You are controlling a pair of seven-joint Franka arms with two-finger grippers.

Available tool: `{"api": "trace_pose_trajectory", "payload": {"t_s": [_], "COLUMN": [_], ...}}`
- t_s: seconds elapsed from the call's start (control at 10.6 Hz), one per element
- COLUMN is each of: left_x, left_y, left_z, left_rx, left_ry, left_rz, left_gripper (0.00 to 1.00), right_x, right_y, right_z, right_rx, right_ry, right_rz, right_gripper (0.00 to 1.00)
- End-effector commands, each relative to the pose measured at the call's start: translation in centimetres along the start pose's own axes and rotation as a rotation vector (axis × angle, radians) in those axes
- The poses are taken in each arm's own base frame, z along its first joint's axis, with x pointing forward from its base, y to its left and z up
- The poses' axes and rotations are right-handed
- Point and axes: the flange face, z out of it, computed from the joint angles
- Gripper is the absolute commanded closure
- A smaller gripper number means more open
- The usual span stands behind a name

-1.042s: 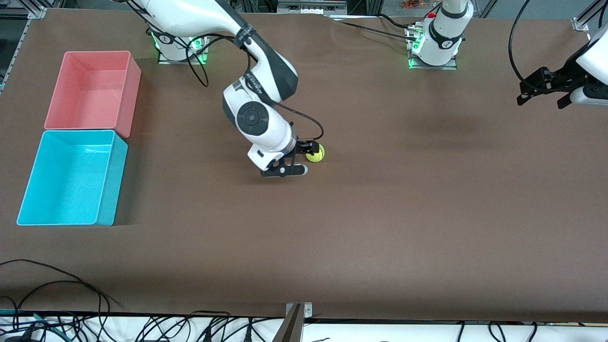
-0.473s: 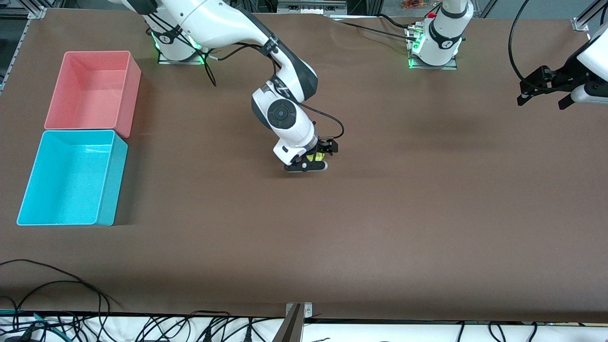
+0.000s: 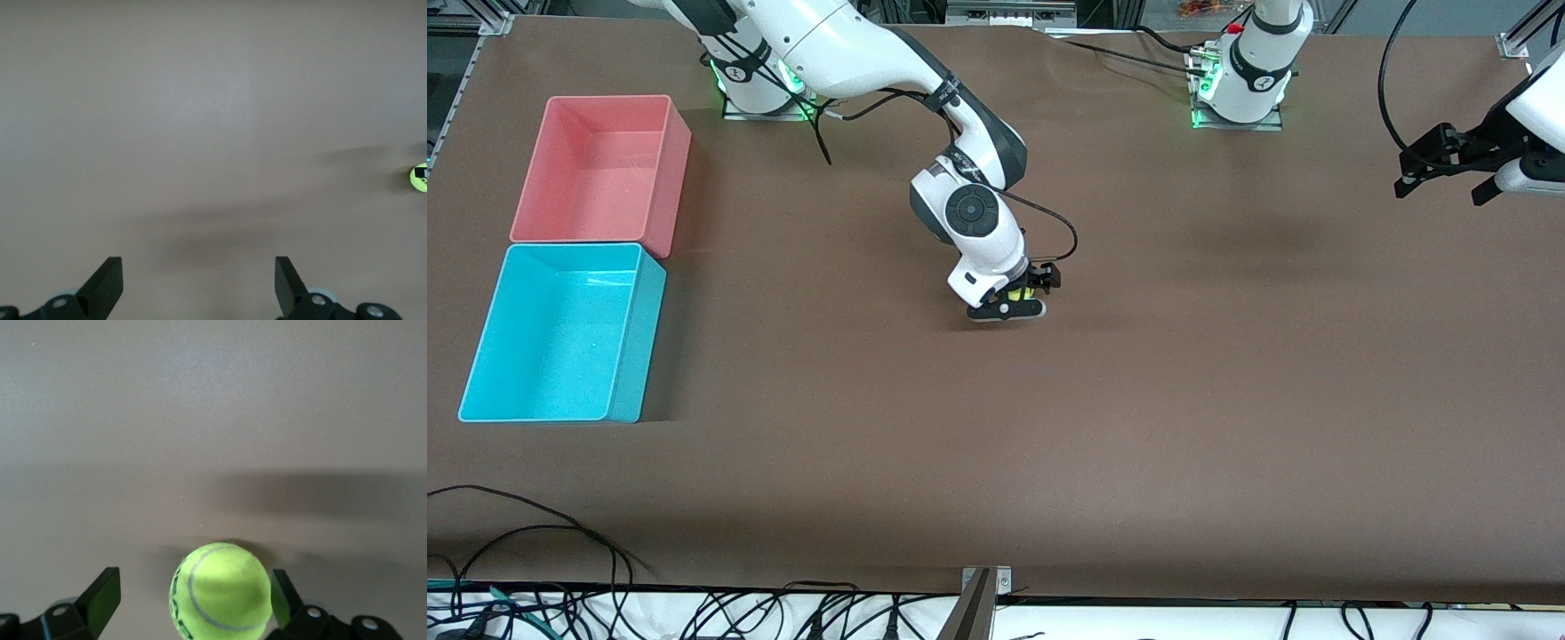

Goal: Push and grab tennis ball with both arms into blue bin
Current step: 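Close the right gripper around the tennis ball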

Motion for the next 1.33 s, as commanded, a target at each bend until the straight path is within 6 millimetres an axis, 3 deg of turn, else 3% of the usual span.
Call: {"api": "trace_pose_trajectory", "payload": {"t_s": [0.0,0.47,0.57,0.66,0.85,1.04,1.23], "left_x": [0.3,0.3,0.3,0.3,0.3,0.3,0.3], "left_y": [0.2,0.1,0.1,0.2,0.1,0.2,0.2], "left_z": [-0.7,-0.7,-0.7,-0.7,-0.7,-0.7,-0.7], "left_rx": [0.011,0.008,0.008,0.008,0.010,0.008,0.007], "left_ry": [-0.005,-0.005,-0.005,-0.005,-0.005,-0.005,-0.005], "left_rz": [0.002,-0.001,-0.001,0.000,0.001,0.001,0.000], "left_gripper": [0.00,0.00,0.00,0.00,0.00,0.00,0.00], "right_x": [-0.6,-2.7,-2.8,-2.9,-2.3,-1.6,0.1], "right_y": [-0.1,-0.3,-0.1,-0.1,0.2,0.9,2.3], "right_z": [1.2,3.2,3.4,3.4,3.0,2.1,-0.7], "right_rx": [-0.050,-0.116,-0.122,-0.131,-0.131,-0.154,-0.181], "right_ry": [0.015,0.021,0.019,0.022,0.028,0.006,-0.011], "right_rz": [-0.028,-0.036,-0.037,-0.050,-0.049,-0.032,-0.010], "right_gripper": [0.00,0.03,0.20,0.52,0.92,1.00,1.00]}}
